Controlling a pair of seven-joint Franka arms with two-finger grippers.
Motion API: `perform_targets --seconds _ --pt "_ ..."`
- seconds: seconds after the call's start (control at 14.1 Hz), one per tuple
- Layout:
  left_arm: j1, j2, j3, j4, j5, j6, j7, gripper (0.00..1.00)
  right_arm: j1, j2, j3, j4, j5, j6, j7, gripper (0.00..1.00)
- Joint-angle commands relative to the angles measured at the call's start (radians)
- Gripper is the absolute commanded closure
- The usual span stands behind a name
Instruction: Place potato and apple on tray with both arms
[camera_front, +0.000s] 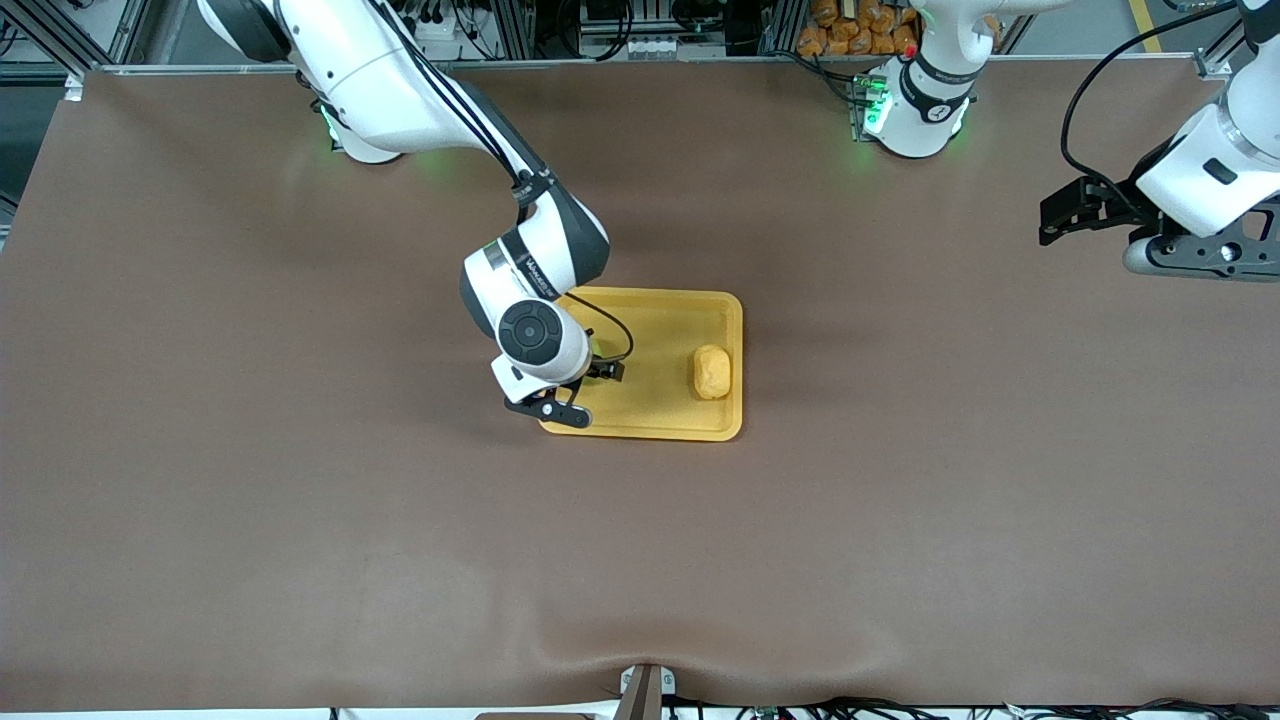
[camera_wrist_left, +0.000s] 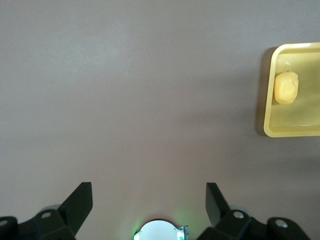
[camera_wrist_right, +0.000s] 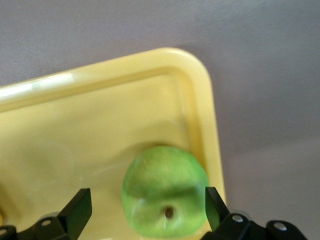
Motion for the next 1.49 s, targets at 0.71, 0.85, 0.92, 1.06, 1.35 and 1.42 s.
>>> perform_targets --seconds 0.71,0.85,0.92,1.06,1.35,1.42 --pt "0.018 0.011 0.001 0.000 -0.002 0.063 0.026 0.00 -0.213 -0.099 0.006 0.232 -0.055 -0.278 0.003 0.00" --pt "0.017 0.011 -0.002 0.002 0.003 0.063 0.023 0.00 -0.246 -0.102 0.004 0.238 -0.056 -0.301 0.003 0.00" --pt "0.015 0.009 -0.002 0.002 0.003 0.063 0.014 0.00 -0.265 -0.102 0.004 0.258 -0.056 -0.320 0.003 0.00" --pt "0.017 0.011 -0.002 0.002 0.001 0.066 0.013 0.00 -0.299 -0.104 0.000 0.314 -0.058 -0.369 0.003 0.00" --pt "0.018 0.014 -0.002 0.003 0.003 0.054 0.011 0.00 -0.373 -0.117 -0.008 0.374 -0.056 -0.442 -0.025 0.00" --pt "0.020 0.014 0.001 0.002 0.003 0.054 0.010 0.00 -0.396 -0.133 -0.008 0.376 -0.056 -0.449 -0.042 0.00"
